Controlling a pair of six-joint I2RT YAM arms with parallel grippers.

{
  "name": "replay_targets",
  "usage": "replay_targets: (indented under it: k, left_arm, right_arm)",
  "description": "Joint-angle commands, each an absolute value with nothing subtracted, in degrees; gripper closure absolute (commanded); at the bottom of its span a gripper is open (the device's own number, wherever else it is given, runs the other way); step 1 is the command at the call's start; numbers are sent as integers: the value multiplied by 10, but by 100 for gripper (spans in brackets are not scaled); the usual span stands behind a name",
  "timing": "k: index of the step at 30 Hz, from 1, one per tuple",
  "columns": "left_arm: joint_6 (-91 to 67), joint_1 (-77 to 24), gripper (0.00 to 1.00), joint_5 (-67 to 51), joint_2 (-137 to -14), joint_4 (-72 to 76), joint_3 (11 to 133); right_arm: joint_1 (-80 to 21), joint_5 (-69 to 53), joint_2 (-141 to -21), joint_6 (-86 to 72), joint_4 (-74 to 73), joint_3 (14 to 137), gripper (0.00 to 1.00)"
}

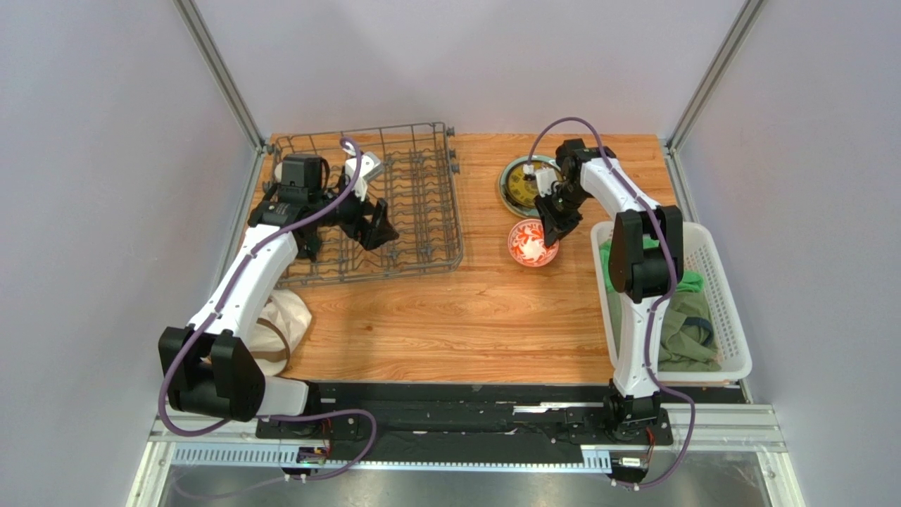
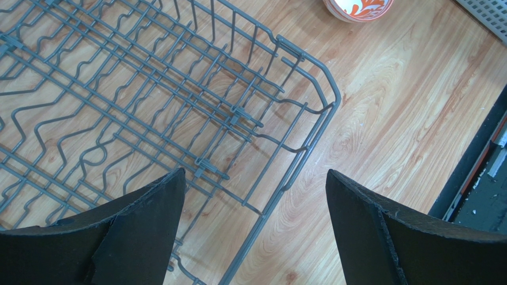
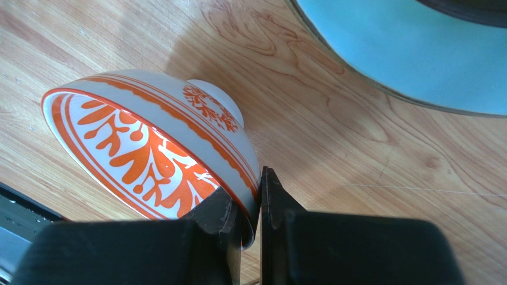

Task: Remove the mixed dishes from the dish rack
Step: Place the bowl at the center of the board.

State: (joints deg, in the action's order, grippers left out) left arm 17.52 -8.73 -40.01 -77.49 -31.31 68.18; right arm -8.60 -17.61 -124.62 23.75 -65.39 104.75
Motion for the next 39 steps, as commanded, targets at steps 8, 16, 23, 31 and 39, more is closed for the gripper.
replay_targets:
  k: [8, 16, 23, 31, 39]
  left_arm:
    - [192, -83, 5, -415, -795, -309, 684]
    - [194, -83, 5, -414, -795, -311, 686]
    - [194, -83, 5, -415, -800, -310, 684]
    - [194, -83, 5, -414, -799, -309, 682]
    - [194, -83, 5, -417, -800, -308, 679]
  right_arm:
    - [-70, -172, -1257, 265, -680, 1094, 100]
    - [-69, -151, -1263, 272, -674, 1096, 100]
    - [-69, -142, -1266, 273, -665, 1096, 90]
    - [-68, -126, -1269, 272, -660, 1095, 79]
    - [-69, -120, -1267, 271, -658, 1095, 75]
